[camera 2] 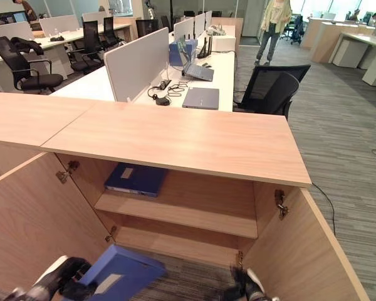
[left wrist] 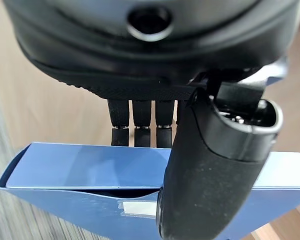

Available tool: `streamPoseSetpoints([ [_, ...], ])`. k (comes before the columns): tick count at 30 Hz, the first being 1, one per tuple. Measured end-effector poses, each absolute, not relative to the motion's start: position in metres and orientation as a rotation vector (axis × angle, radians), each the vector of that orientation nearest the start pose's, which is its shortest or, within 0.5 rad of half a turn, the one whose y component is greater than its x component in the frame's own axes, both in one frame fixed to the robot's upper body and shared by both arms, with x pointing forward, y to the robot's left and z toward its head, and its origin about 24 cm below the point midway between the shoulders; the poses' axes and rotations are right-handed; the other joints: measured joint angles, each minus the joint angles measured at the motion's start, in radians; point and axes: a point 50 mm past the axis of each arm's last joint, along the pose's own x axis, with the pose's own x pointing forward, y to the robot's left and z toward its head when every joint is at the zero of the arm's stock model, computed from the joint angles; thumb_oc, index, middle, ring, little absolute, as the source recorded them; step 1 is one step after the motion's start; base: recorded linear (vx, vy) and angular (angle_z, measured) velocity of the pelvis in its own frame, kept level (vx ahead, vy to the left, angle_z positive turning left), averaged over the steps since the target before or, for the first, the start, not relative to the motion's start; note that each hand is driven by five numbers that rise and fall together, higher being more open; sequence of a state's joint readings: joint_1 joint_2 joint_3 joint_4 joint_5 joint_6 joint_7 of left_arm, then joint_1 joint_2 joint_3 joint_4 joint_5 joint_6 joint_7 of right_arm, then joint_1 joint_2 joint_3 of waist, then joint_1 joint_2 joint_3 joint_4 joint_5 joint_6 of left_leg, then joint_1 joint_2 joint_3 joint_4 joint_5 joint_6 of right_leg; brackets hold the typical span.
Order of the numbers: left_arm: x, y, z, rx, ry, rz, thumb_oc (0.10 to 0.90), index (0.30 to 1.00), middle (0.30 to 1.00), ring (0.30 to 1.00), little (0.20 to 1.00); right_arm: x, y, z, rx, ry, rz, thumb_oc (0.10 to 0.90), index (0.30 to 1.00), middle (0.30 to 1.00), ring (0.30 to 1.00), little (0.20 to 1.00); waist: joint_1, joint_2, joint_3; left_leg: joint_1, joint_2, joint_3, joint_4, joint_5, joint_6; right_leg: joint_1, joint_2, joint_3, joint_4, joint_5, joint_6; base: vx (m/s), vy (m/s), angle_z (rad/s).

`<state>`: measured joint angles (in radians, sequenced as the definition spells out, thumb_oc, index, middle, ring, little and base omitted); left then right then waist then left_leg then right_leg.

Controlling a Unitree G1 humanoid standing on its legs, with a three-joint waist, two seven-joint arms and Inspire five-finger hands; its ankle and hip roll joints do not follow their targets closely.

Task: Put the empty folder in the office cabinet

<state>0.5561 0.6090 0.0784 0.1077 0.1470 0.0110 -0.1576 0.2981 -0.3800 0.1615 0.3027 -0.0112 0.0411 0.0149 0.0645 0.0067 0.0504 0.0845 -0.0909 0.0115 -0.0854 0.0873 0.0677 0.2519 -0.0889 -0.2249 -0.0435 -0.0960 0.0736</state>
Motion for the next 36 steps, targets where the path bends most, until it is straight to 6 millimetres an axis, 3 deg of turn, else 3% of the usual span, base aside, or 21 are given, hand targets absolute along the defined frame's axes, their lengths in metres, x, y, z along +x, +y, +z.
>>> streamPoseSetpoints([
  [2,0.104,0.306,-0.027,0.62,0.687,-0.083,0.4,0.3,0.3,0.3,0.3,0.157,-0.227,-0.075,-0.373,0.639,0.088,0.8,0.9,0.9,0.9,0.9,0.009,0.004,0.004,0.001,0.0,0.002,0.0,0.0,0.0,-0.001,0.0,0.0,0.005,-0.001,0.001,0.0,0.0,0.0],
  [5,0.121,0.281,-0.022,0.429,0.578,-0.134,0.4,0.3,0.3,0.3,0.3,0.169,-0.226,-0.071,-0.396,0.617,0.122,0.8,0.9,0.9,0.9,0.9,0.023,0.004,0.004,-0.007,-0.001,0.004,0.0,-0.001,0.0,-0.015,-0.004,0.0,0.018,-0.005,0.003,0.0,-0.002,-0.01],
  [11,0.155,0.254,0.003,0.371,0.395,-0.244,0.4,0.3,0.3,0.3,0.3,0.183,-0.203,-0.068,-0.414,0.571,0.22,0.8,0.9,0.9,0.9,0.9,0.02,0.006,0.005,-0.009,-0.001,0.005,0.0,0.003,-0.003,-0.015,-0.005,-0.001,0.014,-0.002,0.004,0.0,-0.003,-0.01],
  [14,0.167,0.253,0.013,0.381,0.339,-0.253,0.4,0.3,0.3,0.3,0.3,0.191,-0.192,-0.066,-0.427,0.548,0.267,0.8,0.9,0.9,0.9,0.9,0.021,0.008,0.005,-0.008,-0.001,0.003,0.0,0.003,-0.003,-0.012,-0.004,-0.003,0.008,-0.001,0.003,0.0,-0.003,0.01],
  [19,0.172,0.257,0.018,0.413,0.332,-0.27,0.4,0.3,0.3,0.3,0.3,0.198,-0.181,-0.064,-0.436,0.532,0.334,0.8,0.9,0.9,0.9,0.9,0.023,0.017,0.012,0.003,-0.006,-0.013,0.0,0.003,-0.002,0.018,-0.002,-0.015,-0.011,0.007,0.004,0.0,-0.015,0.09],
  [22,0.174,0.258,0.021,0.426,0.324,-0.275,0.4,0.3,0.3,0.3,0.3,0.202,-0.181,-0.062,-0.441,0.521,0.338,0.8,0.9,0.9,0.9,0.9,0.032,0.02,0.013,0.004,-0.006,-0.017,0.0,0.003,-0.003,0.024,-0.001,-0.023,-0.017,0.007,0.004,0.0,-0.008,0.07],
  [28,0.186,0.265,0.047,0.547,0.262,-0.321,0.4,0.3,0.3,0.3,0.3,0.213,-0.177,-0.055,-0.439,0.487,0.34,0.8,0.9,0.9,0.9,0.9,0.055,0.024,0.016,0.007,-0.007,-0.018,0.0,0.002,-0.004,0.028,-0.002,-0.027,-0.017,0.006,0.004,0.0,-0.003,0.01],
  [36,0.186,0.266,0.048,0.56,0.264,-0.329,0.4,0.3,0.3,0.3,0.3,0.209,-0.179,-0.057,-0.41,0.502,0.329,0.8,0.9,0.9,0.9,0.9,0.05,0.027,0.018,0.006,-0.008,-0.016,0.0,0.002,-0.004,0.022,-0.004,-0.025,-0.01,0.005,0.005,0.0,0.0,0.0],
])
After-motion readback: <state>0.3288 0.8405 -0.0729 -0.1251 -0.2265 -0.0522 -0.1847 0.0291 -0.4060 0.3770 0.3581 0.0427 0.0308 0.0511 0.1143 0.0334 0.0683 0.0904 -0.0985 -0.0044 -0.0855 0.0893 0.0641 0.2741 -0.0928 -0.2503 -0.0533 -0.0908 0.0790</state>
